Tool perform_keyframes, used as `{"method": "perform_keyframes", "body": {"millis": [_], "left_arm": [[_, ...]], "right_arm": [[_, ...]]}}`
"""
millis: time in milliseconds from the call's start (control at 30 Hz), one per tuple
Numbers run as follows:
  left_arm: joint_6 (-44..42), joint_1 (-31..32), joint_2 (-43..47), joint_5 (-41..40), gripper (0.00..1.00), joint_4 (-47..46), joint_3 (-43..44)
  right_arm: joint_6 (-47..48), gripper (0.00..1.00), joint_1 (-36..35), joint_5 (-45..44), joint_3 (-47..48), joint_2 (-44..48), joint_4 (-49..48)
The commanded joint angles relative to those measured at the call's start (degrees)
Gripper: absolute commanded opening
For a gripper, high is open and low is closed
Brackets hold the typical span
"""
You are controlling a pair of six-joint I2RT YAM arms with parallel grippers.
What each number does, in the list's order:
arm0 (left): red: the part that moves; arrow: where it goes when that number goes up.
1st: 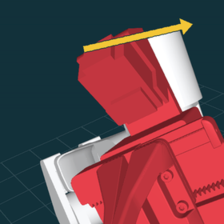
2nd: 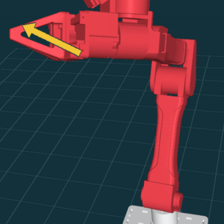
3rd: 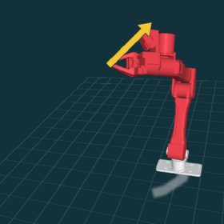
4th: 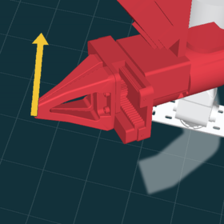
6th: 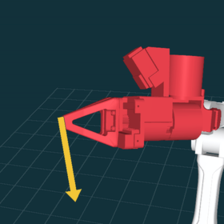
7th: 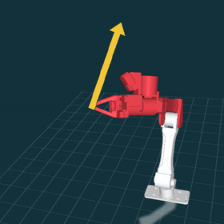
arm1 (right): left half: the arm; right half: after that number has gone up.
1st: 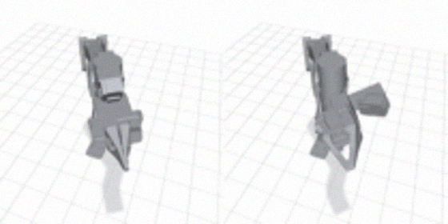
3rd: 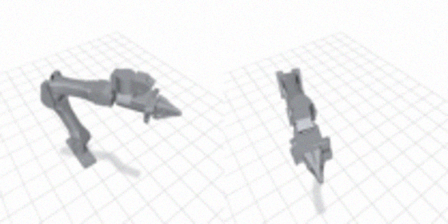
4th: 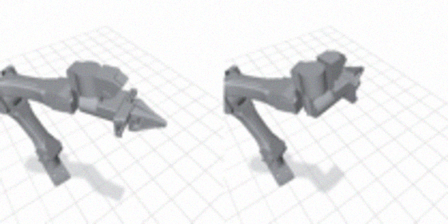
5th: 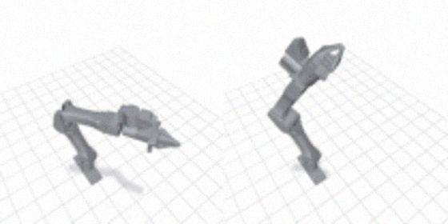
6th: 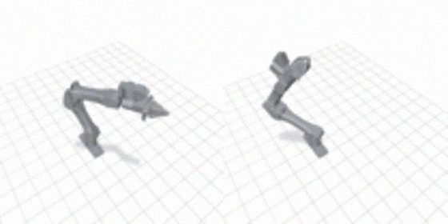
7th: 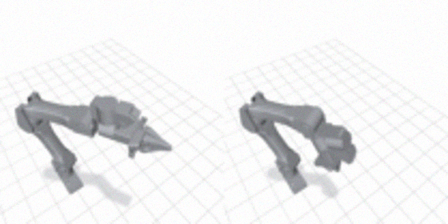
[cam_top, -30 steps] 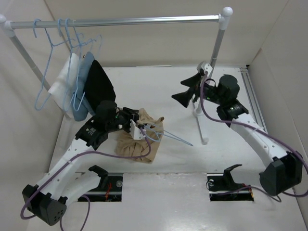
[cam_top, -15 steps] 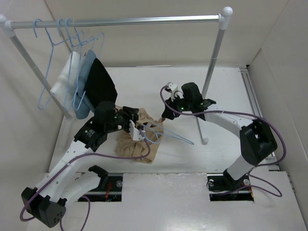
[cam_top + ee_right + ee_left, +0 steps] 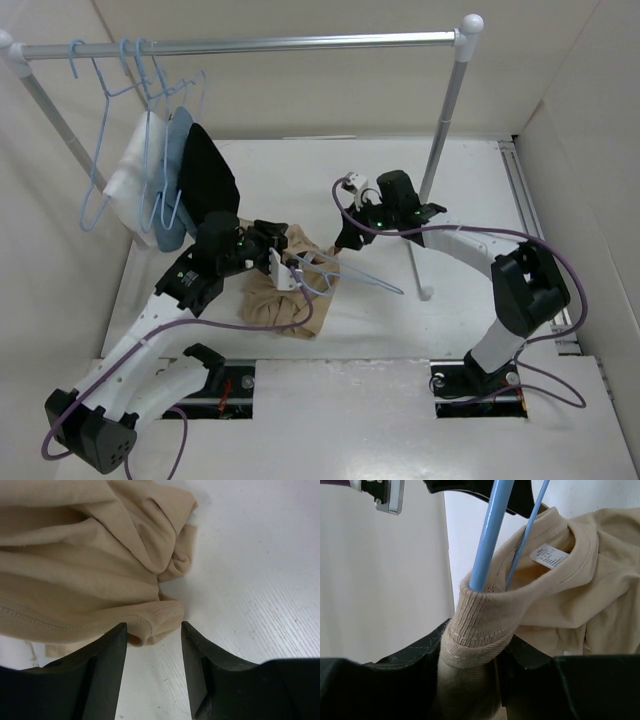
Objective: Place the t-shirt on the hanger
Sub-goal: Place tshirt on hanger
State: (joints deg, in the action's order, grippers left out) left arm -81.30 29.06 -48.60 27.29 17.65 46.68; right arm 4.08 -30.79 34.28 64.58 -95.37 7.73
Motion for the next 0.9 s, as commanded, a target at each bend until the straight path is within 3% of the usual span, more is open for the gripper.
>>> {"method": "perform_keyframes", "body": {"millis": [0, 300, 633, 733, 767, 800, 833, 867], "left_arm": [[2.45, -0.14, 1.31, -0.57, 0.00, -4.99, -0.36], [3.51, -0.14, 0.17, -3.47, 0.00, -5.52, 0.17], [9.05, -0.14, 0.17, -2.25, 0.00, -7.37, 1.93], [10.62, -0.14, 0.69, -1.37, 0.00, -7.98, 1.93], [10.63, -0.14, 0.70, -0.66, 0.00, -7.98, 1.93], [11.42, -0.14, 1.31, -0.66, 0.00, -7.98, 1.93], [11.95, -0.14, 1.31, -0.66, 0.00, -8.50, 1.93], [14.21, -0.14, 1.31, -0.66, 0.00, -9.12, 1.93]], "right_arm": [[1.11, 0.53, 0.11, 3.50, 0.81, 1.33, -0.78], [2.78, 0.54, 0.64, 4.74, -1.03, 3.44, 0.36], [1.55, 0.55, 0.11, 4.74, 5.21, -5.96, 1.94], [1.03, 0.38, 0.89, 6.23, 5.21, -5.97, 0.81], [0.06, 0.28, 0.90, 6.76, 5.21, -5.97, 0.80], [-0.47, 0.11, 2.29, 6.76, 4.43, -5.97, 0.10], [-1.26, 0.02, 2.31, 6.76, 3.90, -5.10, -0.43], [-1.79, 0.00, 3.18, 6.76, 3.19, -4.48, -0.43]]}}
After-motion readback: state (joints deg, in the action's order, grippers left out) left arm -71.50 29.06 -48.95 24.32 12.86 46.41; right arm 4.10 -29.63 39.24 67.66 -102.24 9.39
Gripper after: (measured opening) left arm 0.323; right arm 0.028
